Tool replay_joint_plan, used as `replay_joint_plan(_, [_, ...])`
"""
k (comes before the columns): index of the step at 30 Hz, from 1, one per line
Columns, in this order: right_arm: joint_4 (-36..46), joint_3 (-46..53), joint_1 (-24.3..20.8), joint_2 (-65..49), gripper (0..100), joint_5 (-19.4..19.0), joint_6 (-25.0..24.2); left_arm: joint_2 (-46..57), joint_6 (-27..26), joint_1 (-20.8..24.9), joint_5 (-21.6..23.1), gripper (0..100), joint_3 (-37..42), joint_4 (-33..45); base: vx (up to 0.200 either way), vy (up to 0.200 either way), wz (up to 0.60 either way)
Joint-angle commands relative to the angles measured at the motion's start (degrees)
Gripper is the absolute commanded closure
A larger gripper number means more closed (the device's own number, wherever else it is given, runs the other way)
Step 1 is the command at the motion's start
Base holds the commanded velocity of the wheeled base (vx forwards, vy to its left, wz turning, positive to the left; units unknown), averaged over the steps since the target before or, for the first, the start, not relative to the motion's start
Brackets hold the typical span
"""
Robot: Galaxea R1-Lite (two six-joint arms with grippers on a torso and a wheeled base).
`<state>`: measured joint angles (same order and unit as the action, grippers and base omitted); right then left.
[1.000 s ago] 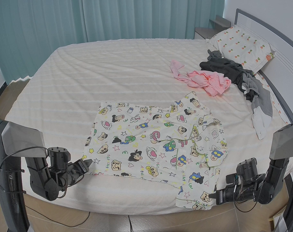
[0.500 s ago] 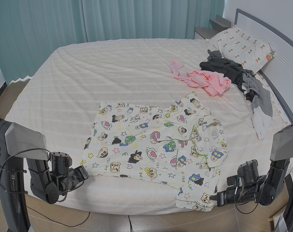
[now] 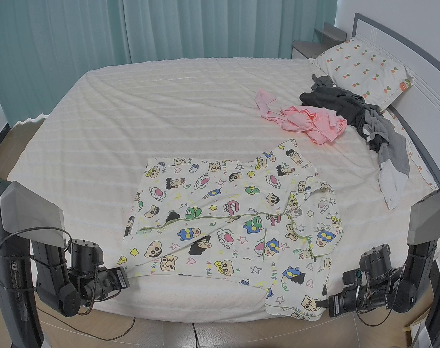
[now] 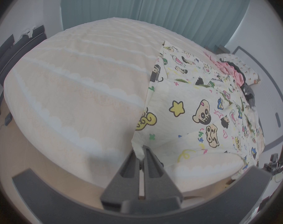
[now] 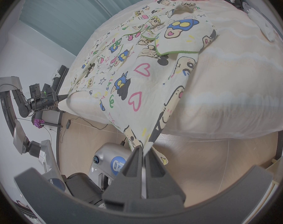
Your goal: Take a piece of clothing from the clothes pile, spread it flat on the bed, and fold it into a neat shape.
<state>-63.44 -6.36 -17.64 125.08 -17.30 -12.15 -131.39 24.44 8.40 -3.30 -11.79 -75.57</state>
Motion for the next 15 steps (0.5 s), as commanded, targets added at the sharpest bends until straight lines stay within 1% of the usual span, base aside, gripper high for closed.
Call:
replay_joint_plan(1, [0.3,0.5,0.0,0.6,100,-0.2,0.5,0.1,-1.3,0.0,0.1,100,1.9,0.3,0.000,0.000,0.00])
replay_joint_plan(6, [0.4,1.1,-0.1,1.0,100,-0.2,0.8,0.1,-2.3,-0.2,0.1,100,2.0,1.9,0.000,0.000,0.00])
replay_joint_plan(9, [0.5,1.4,-0.1,1.4,100,-0.2,1.7,0.1,-2.3,-0.4,0.1,100,1.9,1.9,0.000,0.000,0.00])
replay_joint_plan(15, [0.5,1.1,0.1,1.8,100,-0.1,1.7,0.1,-2.2,-0.5,0.3,100,1.7,1.8,0.000,0.000,0.00])
